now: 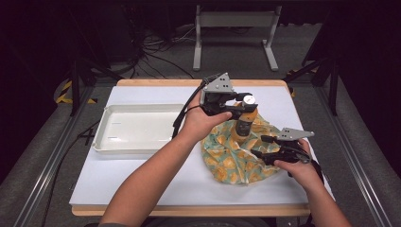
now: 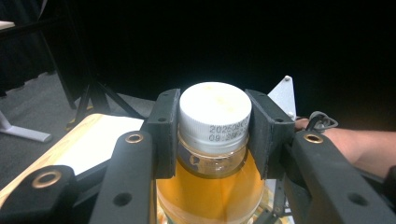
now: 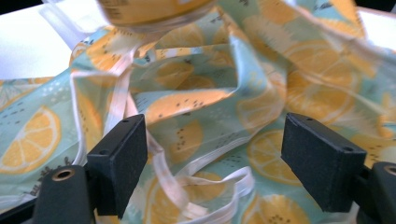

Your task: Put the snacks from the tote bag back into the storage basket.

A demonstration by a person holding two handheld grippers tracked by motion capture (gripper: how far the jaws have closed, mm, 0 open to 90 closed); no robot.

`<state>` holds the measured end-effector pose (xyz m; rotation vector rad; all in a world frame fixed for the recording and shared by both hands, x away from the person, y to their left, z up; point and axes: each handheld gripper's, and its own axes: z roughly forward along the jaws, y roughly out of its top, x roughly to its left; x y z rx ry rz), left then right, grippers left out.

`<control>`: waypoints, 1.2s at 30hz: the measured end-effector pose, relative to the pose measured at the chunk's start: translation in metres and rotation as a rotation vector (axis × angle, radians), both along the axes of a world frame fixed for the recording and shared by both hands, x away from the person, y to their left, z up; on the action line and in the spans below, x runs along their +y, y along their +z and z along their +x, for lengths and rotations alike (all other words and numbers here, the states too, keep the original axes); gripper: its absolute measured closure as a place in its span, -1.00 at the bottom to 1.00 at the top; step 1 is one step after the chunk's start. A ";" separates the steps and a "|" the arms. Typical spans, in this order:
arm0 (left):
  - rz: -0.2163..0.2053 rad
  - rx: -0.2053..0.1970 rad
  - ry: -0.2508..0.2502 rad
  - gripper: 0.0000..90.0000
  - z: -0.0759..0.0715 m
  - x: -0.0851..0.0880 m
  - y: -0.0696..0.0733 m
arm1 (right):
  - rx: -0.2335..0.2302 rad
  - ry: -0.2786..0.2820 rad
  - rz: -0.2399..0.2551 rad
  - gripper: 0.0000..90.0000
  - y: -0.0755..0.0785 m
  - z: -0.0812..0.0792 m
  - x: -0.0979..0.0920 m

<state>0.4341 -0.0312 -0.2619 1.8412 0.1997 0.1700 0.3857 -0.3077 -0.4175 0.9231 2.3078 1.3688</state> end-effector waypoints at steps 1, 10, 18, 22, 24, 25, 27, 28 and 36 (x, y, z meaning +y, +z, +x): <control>-0.002 -0.002 -0.001 0.30 -0.002 0.001 0.002 | -0.005 -0.004 0.004 -0.49 0.001 0.000 -0.001; -0.012 -0.017 -0.004 0.30 -0.010 0.010 0.019 | -0.057 -0.012 0.030 -0.49 0.009 -0.003 -0.004; 0.015 -0.024 0.016 0.30 -0.011 0.023 0.024 | -0.091 -0.036 0.060 -0.48 0.019 -0.006 -0.013; 0.010 -0.023 0.019 0.30 -0.010 0.029 0.026 | -0.099 -0.048 0.068 -0.48 0.021 -0.007 -0.018; 0.005 -0.029 0.010 0.30 -0.010 0.034 0.027 | -0.099 -0.053 0.068 -0.48 0.022 -0.007 -0.020; 0.001 -0.032 0.009 0.30 -0.010 0.035 0.027 | -0.100 -0.057 0.065 -0.48 0.022 -0.007 -0.021; 0.002 -0.033 0.008 0.30 -0.010 0.039 0.028 | -0.105 -0.060 0.061 -0.48 0.023 -0.007 -0.022; 0.001 -0.031 0.008 0.30 -0.010 0.041 0.028 | -0.103 -0.063 0.063 -0.48 0.023 -0.008 -0.023; -0.014 -0.019 0.014 0.30 -0.008 0.055 0.030 | -0.102 -0.067 0.063 -0.48 0.023 -0.008 -0.024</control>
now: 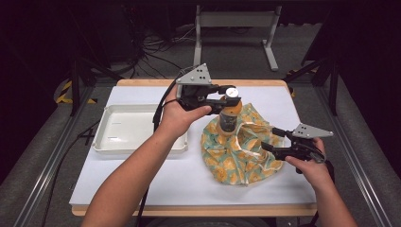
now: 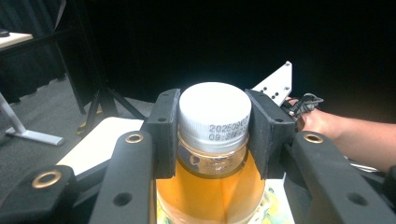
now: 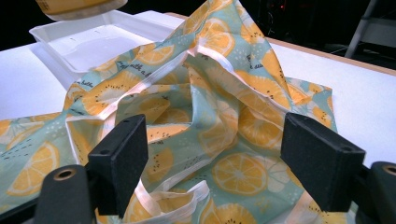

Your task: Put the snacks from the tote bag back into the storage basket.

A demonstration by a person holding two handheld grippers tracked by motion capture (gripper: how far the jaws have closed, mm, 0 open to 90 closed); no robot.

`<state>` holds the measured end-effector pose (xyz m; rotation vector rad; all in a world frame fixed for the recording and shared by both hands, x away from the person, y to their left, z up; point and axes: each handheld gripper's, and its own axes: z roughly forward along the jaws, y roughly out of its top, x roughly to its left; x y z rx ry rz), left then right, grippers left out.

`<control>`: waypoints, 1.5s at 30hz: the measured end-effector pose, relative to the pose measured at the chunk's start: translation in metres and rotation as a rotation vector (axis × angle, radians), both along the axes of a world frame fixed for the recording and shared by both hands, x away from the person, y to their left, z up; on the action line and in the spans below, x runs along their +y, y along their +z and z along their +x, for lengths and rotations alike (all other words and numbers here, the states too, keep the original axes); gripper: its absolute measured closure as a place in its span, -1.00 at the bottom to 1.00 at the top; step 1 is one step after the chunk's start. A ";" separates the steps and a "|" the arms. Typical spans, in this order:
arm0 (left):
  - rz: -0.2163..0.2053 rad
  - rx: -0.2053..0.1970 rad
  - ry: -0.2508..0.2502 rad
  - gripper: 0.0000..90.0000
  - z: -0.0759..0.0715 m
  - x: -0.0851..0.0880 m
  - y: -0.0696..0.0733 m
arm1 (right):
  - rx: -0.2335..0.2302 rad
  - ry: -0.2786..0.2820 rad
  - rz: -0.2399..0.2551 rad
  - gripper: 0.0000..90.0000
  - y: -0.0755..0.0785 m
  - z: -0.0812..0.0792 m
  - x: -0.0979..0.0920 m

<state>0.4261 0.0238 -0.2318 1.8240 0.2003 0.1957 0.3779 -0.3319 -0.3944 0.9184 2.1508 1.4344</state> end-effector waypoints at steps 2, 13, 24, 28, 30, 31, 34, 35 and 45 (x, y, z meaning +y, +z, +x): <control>-0.008 0.004 0.014 0.30 0.001 0.008 -0.001 | -0.001 0.004 -0.001 -0.48 0.000 0.000 0.000; -0.009 -0.001 0.061 0.30 -0.001 0.039 -0.009 | 0.004 0.000 0.000 -0.48 0.000 0.000 0.000; -0.004 -0.004 0.094 0.30 -0.003 0.068 -0.014 | 0.010 0.006 -0.003 -0.48 -0.001 0.000 0.002; -0.010 0.000 0.100 0.30 -0.003 0.075 -0.015 | 0.009 0.005 -0.003 -0.48 -0.001 0.000 0.001; -0.015 0.003 0.103 0.30 -0.003 0.080 -0.016 | 0.009 0.006 0.002 -0.48 0.000 0.000 0.001; -0.017 0.004 0.106 0.30 -0.003 0.082 -0.017 | 0.008 0.006 0.006 -0.48 0.000 0.000 0.001; -0.026 0.007 0.116 0.30 -0.002 0.089 -0.019 | 0.005 0.010 0.013 -0.48 0.002 -0.001 0.001; -0.027 0.008 0.119 0.30 -0.002 0.091 -0.020 | -0.001 0.009 0.016 -0.48 0.003 -0.002 0.001; -0.021 -0.001 0.129 0.30 0.001 0.109 -0.031 | -0.009 0.011 0.031 -0.46 0.007 -0.004 -0.001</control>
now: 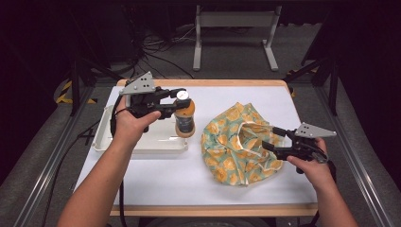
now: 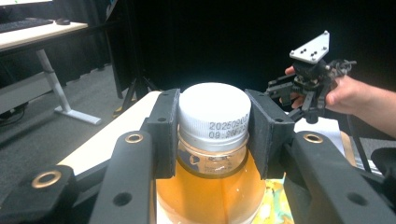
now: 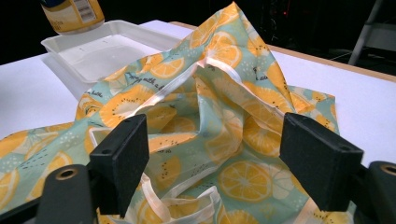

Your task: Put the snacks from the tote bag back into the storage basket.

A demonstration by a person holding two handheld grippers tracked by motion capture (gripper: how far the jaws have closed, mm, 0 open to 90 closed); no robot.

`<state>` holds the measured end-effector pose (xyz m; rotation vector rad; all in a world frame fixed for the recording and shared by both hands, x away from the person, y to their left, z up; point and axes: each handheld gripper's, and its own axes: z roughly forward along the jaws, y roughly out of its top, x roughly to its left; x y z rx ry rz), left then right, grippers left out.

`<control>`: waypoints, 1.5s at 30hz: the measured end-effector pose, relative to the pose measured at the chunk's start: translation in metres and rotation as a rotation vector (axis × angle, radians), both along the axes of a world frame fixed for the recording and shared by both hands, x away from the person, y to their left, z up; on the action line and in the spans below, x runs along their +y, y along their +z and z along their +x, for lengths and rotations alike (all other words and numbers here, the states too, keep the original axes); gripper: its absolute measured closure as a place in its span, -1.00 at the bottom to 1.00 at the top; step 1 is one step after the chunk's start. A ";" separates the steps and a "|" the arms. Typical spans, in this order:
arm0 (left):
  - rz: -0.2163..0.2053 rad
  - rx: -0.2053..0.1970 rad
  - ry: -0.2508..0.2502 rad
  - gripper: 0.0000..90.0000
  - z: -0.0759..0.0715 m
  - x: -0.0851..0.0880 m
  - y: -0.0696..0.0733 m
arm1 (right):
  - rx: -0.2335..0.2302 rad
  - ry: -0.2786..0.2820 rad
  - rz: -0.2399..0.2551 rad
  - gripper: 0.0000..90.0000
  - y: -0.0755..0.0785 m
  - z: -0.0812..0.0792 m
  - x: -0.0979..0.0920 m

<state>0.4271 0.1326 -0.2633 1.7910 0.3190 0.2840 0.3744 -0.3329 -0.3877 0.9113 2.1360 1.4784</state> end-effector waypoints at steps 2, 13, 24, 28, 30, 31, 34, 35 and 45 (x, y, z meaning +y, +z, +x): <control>-0.001 -0.001 -0.002 0.30 0.000 0.002 -0.001 | -0.003 0.000 0.000 -0.45 0.001 0.000 0.000; 0.008 0.017 0.012 0.30 0.007 0.022 -0.015 | 0.005 0.015 0.020 -0.45 0.001 -0.001 0.002; -0.007 0.030 -0.005 0.30 0.015 0.039 -0.030 | 0.011 0.015 0.020 -0.45 0.000 -0.001 0.003; 0.007 0.036 -0.011 0.30 0.018 0.042 -0.036 | 0.016 0.012 0.021 -0.45 -0.002 -0.001 0.003; 0.001 0.035 -0.015 0.30 0.021 0.043 -0.040 | 0.024 0.013 0.018 -0.45 -0.004 -0.003 0.004; -0.001 0.038 -0.017 0.30 0.021 0.044 -0.041 | 0.025 0.013 0.015 -0.46 -0.005 -0.003 0.005; 0.001 0.047 -0.022 0.30 0.025 0.045 -0.047 | 0.028 0.013 0.011 -0.46 -0.005 -0.005 0.005; 0.004 0.045 -0.020 0.30 0.026 0.045 -0.049 | 0.029 0.010 0.012 -0.45 -0.006 -0.006 0.005; 0.041 0.075 -0.031 0.30 0.033 0.048 -0.067 | 0.038 -0.003 0.006 -0.46 -0.010 -0.010 0.002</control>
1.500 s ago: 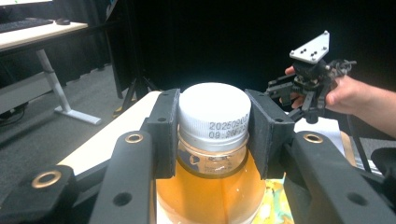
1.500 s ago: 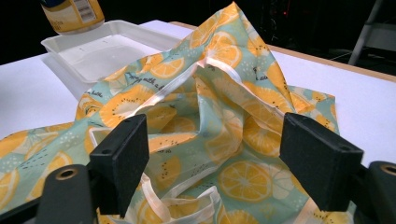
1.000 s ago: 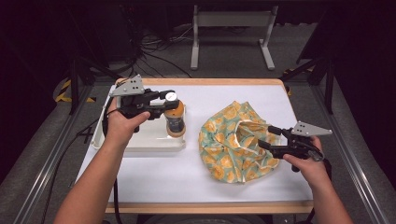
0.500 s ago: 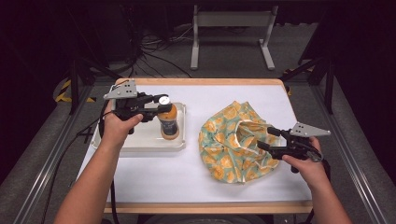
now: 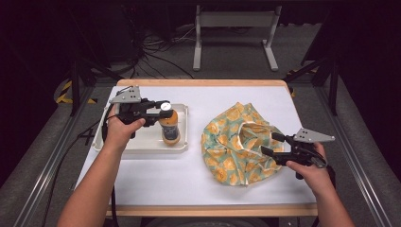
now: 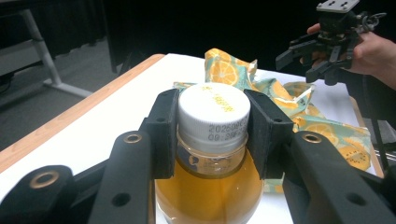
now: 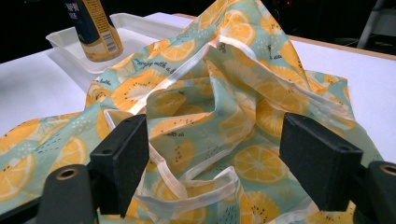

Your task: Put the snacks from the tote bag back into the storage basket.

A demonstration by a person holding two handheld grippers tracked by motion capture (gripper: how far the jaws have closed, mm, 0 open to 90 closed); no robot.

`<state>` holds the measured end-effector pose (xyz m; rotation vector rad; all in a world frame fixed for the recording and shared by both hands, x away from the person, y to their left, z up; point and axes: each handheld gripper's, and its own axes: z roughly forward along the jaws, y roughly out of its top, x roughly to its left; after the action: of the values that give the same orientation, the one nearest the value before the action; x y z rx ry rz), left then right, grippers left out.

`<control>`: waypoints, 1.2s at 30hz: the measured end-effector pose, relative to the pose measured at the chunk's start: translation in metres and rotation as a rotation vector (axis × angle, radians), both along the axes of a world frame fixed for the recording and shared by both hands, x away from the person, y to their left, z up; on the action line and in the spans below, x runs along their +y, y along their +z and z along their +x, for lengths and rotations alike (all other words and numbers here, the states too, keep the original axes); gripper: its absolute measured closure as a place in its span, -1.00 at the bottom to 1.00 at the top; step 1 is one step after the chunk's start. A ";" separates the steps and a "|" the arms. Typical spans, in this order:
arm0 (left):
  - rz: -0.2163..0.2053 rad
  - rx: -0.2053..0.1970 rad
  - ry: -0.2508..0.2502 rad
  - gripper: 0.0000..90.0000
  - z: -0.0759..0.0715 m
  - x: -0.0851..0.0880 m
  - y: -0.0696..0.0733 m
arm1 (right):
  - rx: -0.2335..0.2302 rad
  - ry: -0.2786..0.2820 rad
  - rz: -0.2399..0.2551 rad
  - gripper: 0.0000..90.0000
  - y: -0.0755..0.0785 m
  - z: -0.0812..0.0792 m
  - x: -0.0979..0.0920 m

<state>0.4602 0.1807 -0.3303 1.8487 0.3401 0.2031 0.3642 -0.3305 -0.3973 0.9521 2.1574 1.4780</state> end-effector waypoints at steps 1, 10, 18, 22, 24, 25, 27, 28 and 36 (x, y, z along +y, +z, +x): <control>0.000 0.000 0.000 0.30 0.000 0.000 0.000 | 0.000 0.000 0.000 -0.46 0.000 0.000 0.000; 0.007 0.018 -0.002 0.30 0.002 0.001 -0.010 | 0.008 0.006 -0.004 -0.46 -0.002 0.001 0.002; 0.030 0.018 -0.010 0.30 0.001 -0.003 -0.011 | 0.005 0.004 -0.005 -0.46 -0.002 0.000 0.002; 0.041 0.033 -0.021 0.30 0.002 -0.006 -0.013 | 0.008 0.006 -0.002 -0.46 -0.002 0.000 0.002; 0.045 0.041 -0.025 0.30 0.002 -0.007 -0.014 | 0.008 0.008 -0.006 -0.46 -0.002 0.000 0.002; 0.049 0.040 -0.029 0.30 0.002 -0.008 -0.014 | 0.008 0.008 -0.006 -0.46 -0.002 0.000 0.002; 0.047 0.050 -0.036 0.30 0.002 -0.008 -0.015 | 0.007 0.008 -0.007 -0.46 -0.002 0.000 0.001; 0.047 0.050 -0.036 0.30 0.002 -0.008 -0.015 | 0.007 0.008 -0.007 -0.46 -0.002 0.000 0.001; 0.089 0.049 -0.048 0.30 0.000 -0.012 -0.018 | 0.009 0.008 -0.009 -0.46 -0.002 0.001 0.001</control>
<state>0.4607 0.1689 -0.3483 1.9496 0.3245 0.1426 0.3648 -0.3295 -0.3995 0.9495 2.1747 1.4692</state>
